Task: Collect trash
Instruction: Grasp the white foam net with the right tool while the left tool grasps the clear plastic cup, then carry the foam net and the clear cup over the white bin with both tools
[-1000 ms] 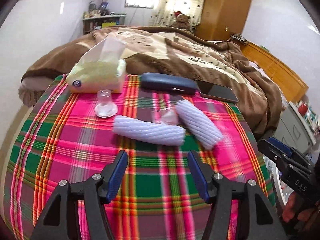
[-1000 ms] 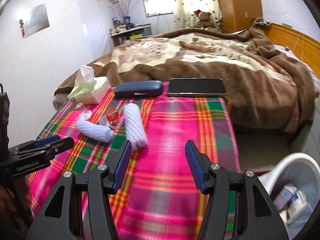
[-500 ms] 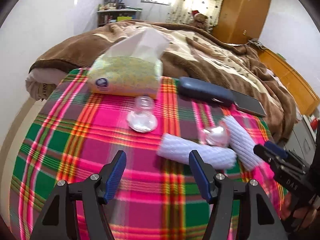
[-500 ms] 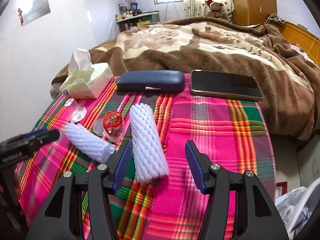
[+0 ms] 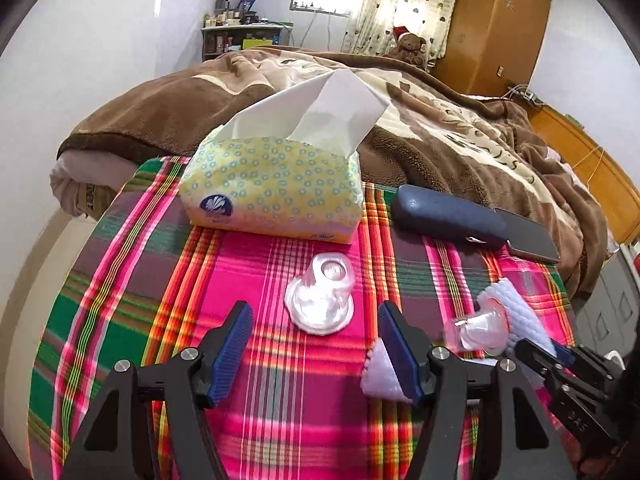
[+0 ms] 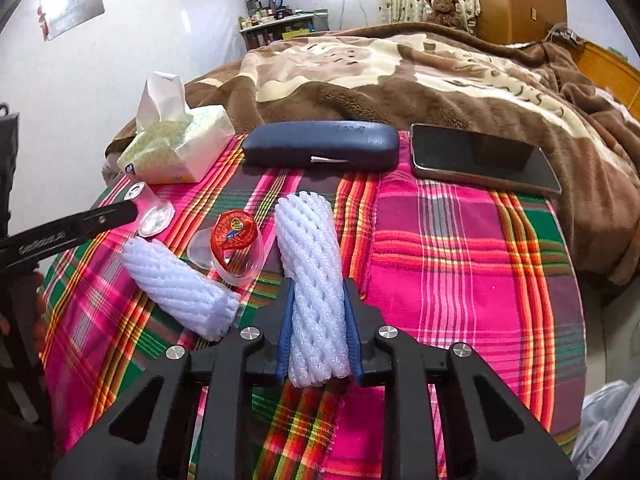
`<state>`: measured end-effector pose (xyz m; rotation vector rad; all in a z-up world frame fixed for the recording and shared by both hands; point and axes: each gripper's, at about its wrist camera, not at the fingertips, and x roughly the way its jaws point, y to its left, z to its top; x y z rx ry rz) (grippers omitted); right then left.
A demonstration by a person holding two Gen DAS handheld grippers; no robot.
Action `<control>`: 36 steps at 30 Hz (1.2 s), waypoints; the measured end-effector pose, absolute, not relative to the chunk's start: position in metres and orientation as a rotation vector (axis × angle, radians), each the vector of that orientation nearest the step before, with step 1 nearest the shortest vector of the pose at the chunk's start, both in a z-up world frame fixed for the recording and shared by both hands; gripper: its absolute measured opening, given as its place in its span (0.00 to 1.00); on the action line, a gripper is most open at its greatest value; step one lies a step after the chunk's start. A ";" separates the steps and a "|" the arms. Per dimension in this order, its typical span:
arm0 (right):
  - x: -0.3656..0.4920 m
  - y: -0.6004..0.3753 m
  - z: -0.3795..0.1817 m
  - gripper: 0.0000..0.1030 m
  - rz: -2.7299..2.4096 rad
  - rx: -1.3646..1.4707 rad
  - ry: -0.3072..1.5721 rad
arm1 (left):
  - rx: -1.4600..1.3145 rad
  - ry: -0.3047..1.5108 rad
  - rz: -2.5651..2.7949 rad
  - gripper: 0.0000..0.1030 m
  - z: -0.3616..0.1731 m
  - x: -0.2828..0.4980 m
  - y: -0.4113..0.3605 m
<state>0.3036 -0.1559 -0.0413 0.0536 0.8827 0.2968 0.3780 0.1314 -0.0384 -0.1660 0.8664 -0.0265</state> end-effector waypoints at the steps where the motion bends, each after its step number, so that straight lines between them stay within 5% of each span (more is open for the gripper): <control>1: 0.304 -0.156 -0.041 0.22 0.295 0.057 0.883 | -0.163 0.868 -0.031 0.63 -0.039 0.380 0.131; 13: 0.305 -0.163 -0.044 0.21 0.271 0.096 0.873 | -0.133 0.860 0.002 0.62 -0.056 0.404 0.126; 23: 0.305 -0.163 -0.044 0.21 0.275 0.104 0.872 | -0.096 0.865 0.011 0.30 -0.060 0.408 0.120; 36: 0.297 -0.171 -0.036 0.21 0.264 0.147 0.850 | -0.083 0.850 -0.002 0.30 -0.048 0.389 0.113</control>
